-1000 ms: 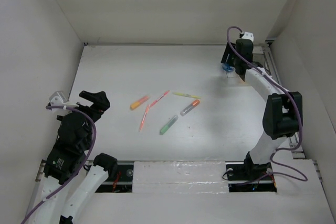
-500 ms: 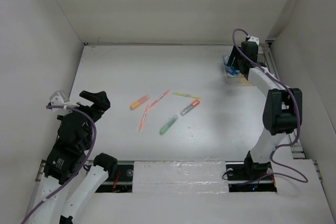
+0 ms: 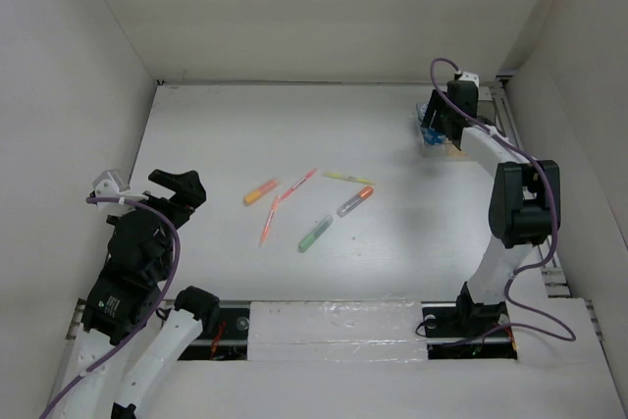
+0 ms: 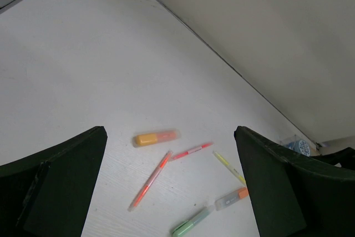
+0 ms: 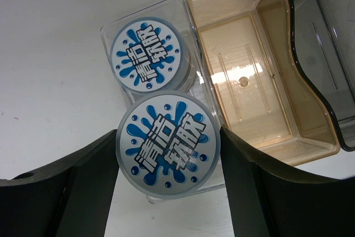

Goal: Sort the stationery into containers
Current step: Place the stationery in the storage box.

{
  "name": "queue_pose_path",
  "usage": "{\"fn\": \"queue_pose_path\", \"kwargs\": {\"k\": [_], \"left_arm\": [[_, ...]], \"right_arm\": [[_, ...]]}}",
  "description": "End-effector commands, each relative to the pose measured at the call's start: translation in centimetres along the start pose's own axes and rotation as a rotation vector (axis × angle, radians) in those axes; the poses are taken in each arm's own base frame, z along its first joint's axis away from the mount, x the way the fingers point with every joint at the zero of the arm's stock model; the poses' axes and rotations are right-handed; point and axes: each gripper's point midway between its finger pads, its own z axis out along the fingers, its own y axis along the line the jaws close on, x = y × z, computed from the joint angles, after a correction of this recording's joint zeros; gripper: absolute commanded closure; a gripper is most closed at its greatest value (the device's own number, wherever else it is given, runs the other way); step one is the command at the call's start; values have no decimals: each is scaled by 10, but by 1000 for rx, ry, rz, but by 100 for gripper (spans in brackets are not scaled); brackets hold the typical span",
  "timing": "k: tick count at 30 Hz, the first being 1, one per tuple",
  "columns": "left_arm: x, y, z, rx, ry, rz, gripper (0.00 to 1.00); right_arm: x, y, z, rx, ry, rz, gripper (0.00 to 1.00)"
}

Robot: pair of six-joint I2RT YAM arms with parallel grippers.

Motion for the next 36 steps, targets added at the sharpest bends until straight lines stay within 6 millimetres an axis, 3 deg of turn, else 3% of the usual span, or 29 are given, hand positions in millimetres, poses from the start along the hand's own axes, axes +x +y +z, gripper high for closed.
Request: {"fn": "queue_pose_path", "kwargs": {"k": [1,8,11,12,14,15,16,18,20,22,27,33,34,36], "left_arm": [[-4,-6,4,13,-18,0,0],[-4,-6,4,13,-18,0,0],[-4,-6,4,13,-18,0,0],[-4,-6,4,13,-18,0,0],[-3,-6,6,8,-13,6,0],[-3,-6,6,8,-13,6,0],[-3,-6,6,8,-13,6,0],[-3,-6,6,8,-13,6,0],[-3,-6,6,8,-13,6,0],[-3,-6,6,8,-13,6,0],[-3,-6,6,8,-13,6,0],[-3,-6,6,8,-13,6,0],[-3,-6,6,8,-13,6,0],[-3,-6,6,8,-13,6,0]], "right_arm": [[-30,11,-2,-23,-104,12,100],[-25,14,0,-18,-97,15,95],[-25,14,0,-18,-97,15,79],[-24,12,0,-5,-92,13,64],[-27,12,-3,-8,-100,15,47],[-26,17,-4,-16,-99,20,47],[-28,15,-7,-8,-106,21,38],[-32,22,-13,-22,-117,19,31],[-34,30,-21,-32,-125,-2,7],[-46,33,-32,-30,-152,2,1],[-53,28,-40,-7,-153,2,1],[-86,68,-93,-91,-245,-48,1],[-80,86,-102,-152,-223,-82,1],[-82,102,-118,-196,-217,-112,1]]}}
